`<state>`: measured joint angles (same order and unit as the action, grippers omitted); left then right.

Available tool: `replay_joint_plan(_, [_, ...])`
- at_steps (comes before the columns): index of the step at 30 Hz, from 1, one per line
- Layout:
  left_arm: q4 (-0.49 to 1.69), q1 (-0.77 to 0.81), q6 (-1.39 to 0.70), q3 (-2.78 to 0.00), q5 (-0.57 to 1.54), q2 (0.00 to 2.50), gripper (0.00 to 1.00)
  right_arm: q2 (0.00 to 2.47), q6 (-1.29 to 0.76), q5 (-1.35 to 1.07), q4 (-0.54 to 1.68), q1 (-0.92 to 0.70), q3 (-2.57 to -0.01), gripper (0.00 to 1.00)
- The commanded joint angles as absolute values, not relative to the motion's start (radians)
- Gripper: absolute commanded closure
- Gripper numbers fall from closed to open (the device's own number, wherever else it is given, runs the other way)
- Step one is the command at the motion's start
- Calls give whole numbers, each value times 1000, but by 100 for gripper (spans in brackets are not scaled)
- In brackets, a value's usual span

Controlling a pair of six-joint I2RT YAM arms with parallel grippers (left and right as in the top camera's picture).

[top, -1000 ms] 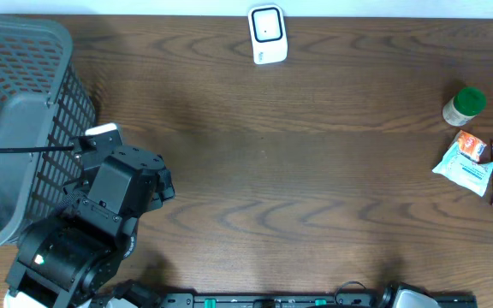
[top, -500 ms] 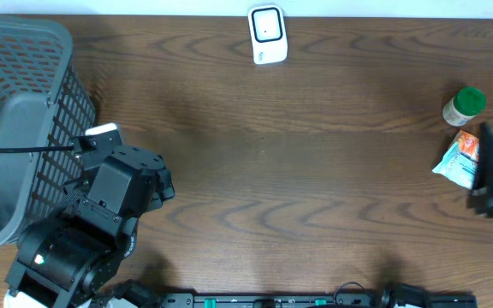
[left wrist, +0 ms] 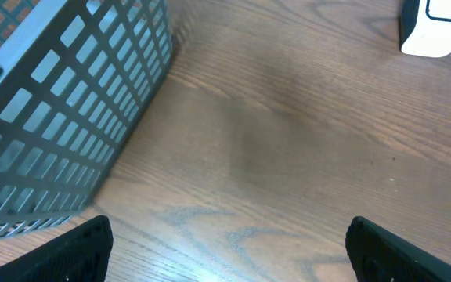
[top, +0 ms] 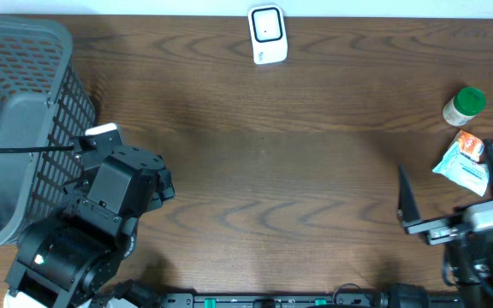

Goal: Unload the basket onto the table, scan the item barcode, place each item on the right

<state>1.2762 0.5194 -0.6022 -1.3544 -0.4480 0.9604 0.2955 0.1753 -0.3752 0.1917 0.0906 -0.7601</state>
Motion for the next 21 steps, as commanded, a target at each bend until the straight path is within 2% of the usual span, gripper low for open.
replay_joint_plan(1, [1279, 516, -597, -1361, -464, 960, 5, 224, 181, -376, 128, 76, -644, 1])
replay_joint_plan(10, [1279, 516, -596, -1361, -464, 960, 5, 1, 181, -308, 61, 77, -391, 1])
replay_joint_plan(21, [1279, 516, -596, -1361, -464, 960, 4, 5, 181, -222, -60, 40, -205, 1])
